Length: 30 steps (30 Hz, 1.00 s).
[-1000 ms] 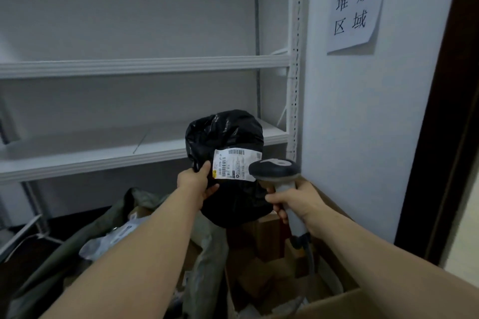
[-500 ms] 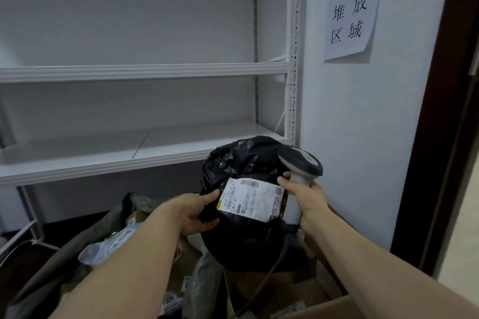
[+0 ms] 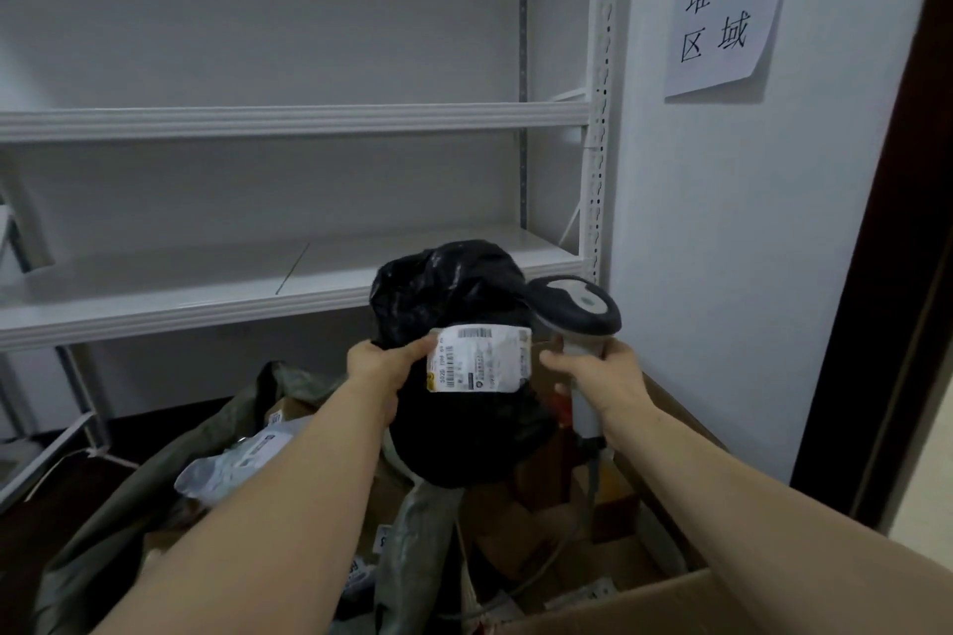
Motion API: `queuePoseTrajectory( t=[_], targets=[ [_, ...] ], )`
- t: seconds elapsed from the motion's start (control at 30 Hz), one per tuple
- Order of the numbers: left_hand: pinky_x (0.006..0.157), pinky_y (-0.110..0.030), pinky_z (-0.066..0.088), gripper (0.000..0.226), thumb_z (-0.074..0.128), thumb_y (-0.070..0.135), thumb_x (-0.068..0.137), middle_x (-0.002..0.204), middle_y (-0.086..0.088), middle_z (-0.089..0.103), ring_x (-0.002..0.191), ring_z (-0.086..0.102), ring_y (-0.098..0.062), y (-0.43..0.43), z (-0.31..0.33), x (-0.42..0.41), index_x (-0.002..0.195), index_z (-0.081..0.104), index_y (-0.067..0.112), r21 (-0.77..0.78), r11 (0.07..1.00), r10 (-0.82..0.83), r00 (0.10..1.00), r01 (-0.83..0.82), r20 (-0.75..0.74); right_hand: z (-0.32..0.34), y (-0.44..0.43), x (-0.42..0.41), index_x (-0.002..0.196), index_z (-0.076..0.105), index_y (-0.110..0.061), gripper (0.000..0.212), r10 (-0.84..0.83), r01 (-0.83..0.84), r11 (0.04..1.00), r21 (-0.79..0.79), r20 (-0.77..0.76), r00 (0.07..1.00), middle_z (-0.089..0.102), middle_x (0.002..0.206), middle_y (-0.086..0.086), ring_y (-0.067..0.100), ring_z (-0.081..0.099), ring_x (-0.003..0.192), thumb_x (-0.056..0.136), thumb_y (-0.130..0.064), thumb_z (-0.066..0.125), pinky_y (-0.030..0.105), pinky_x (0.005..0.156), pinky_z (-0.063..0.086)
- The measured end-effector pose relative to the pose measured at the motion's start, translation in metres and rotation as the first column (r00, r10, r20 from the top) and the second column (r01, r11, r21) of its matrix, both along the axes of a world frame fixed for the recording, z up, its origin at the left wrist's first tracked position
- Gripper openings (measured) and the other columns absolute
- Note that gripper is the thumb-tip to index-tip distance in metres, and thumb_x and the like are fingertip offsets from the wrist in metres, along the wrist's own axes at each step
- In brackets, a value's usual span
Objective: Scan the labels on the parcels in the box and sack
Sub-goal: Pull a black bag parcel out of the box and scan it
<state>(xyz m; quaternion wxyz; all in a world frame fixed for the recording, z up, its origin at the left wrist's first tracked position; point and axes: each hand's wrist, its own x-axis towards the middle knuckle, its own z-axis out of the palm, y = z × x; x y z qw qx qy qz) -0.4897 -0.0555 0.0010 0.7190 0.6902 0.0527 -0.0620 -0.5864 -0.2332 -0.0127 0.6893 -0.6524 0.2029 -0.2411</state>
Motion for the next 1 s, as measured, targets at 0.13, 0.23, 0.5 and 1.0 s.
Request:
queuePoseTrajectory(
  t=[0.13, 0.23, 0.5, 1.0],
  targets=[
    [0.078, -0.037, 0.051, 0.046, 0.081, 0.017, 0.075, 0.102, -0.015, 0.064, 0.091, 0.062, -0.030, 0.000, 0.000, 0.007, 0.111, 0.060, -0.003, -0.100, 0.987, 0.128, 0.991, -0.122, 0.049, -0.001, 0.009, -0.010, 0.086, 0.064, -0.005, 0.009, 0.241, -0.240, 0.970, 0.031, -0.048, 0.969, 0.063, 0.064, 0.010, 0.018, 0.055, 0.053, 0.081, -0.003, 0.071, 0.026, 0.051, 0.048],
    [0.084, -0.039, 0.053, 0.043, 0.081, 0.017, 0.075, 0.107, -0.016, 0.066, 0.093, 0.063, -0.029, 0.000, -0.002, 0.010, 0.109, 0.062, 0.000, -0.150, 0.976, 0.167, 0.984, -0.156, 0.068, -0.004, 0.013, -0.009, 0.087, 0.062, -0.004, 0.010, 0.305, -0.309, 0.951, -0.005, -0.144, 0.941, 0.060, 0.059, 0.008, 0.013, 0.051, 0.046, 0.081, -0.004, 0.071, 0.024, 0.048, 0.045],
    [0.081, -0.035, 0.051, 0.043, 0.079, 0.016, 0.078, 0.105, -0.015, 0.065, 0.091, 0.061, -0.027, 0.004, -0.007, 0.014, 0.112, 0.061, -0.002, -0.160, 0.967, 0.213, 0.973, -0.198, 0.085, 0.000, 0.022, -0.003, 0.081, 0.061, -0.009, 0.011, 0.317, -0.326, 0.945, -0.029, -0.161, 0.934, 0.057, 0.051, 0.002, 0.010, 0.048, 0.039, 0.080, -0.006, 0.071, 0.023, 0.045, 0.044],
    [0.079, -0.035, 0.051, 0.040, 0.079, 0.017, 0.078, 0.099, -0.013, 0.064, 0.086, 0.060, -0.026, 0.002, -0.014, 0.022, 0.110, 0.061, 0.001, -0.157, 0.969, 0.205, 0.975, -0.190, 0.087, 0.001, 0.022, -0.001, 0.078, 0.061, -0.010, 0.011, 0.321, -0.330, 0.943, -0.035, -0.159, 0.934, 0.056, 0.053, 0.002, 0.009, 0.047, 0.039, 0.081, -0.006, 0.070, 0.021, 0.043, 0.042]
  ],
)
